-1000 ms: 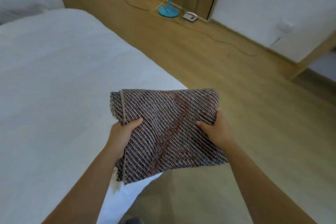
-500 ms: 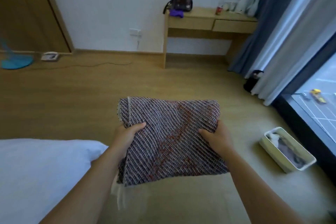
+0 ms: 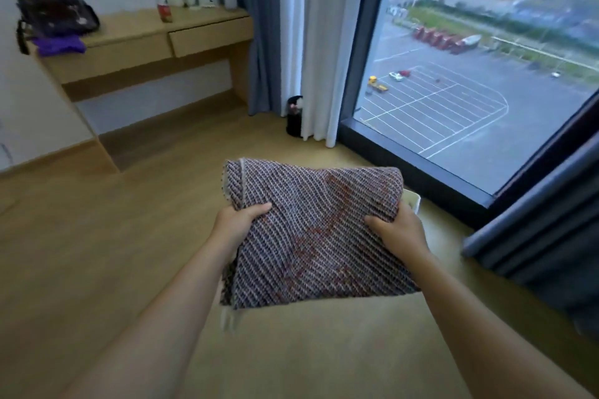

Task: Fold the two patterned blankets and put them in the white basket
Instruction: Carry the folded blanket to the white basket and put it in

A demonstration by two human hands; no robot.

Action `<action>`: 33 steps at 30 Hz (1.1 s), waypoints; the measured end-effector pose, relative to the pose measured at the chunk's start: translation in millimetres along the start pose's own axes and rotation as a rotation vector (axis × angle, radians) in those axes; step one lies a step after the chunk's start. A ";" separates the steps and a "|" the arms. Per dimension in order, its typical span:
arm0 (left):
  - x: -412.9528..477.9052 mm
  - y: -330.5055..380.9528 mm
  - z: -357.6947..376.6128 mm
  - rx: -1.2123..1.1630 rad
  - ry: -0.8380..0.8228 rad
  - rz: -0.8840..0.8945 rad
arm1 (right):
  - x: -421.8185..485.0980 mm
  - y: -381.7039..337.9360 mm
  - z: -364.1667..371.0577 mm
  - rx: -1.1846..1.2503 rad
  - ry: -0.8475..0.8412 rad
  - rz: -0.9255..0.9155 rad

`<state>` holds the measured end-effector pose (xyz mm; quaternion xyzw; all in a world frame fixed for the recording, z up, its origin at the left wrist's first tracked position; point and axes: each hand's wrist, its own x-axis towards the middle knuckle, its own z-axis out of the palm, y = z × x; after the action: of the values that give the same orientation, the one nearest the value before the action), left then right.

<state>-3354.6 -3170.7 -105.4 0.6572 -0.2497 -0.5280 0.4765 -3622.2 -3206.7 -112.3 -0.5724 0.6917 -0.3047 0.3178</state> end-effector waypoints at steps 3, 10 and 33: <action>49.7 23.3 47.0 0.046 -0.083 -0.008 | 41.1 12.2 -16.5 0.006 0.089 0.079; 166.4 63.2 173.3 0.106 -0.223 -0.037 | 167.8 50.4 -54.5 -0.014 0.188 0.212; 560.9 80.8 536.2 0.464 -0.500 -0.306 | 569.5 190.9 -100.6 -0.052 0.370 0.678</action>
<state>-3661.9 -3865.4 -283.0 0.6283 -0.3702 -0.6665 0.1547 -3897.0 -3731.8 -252.3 -0.2545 0.8948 -0.2629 0.2556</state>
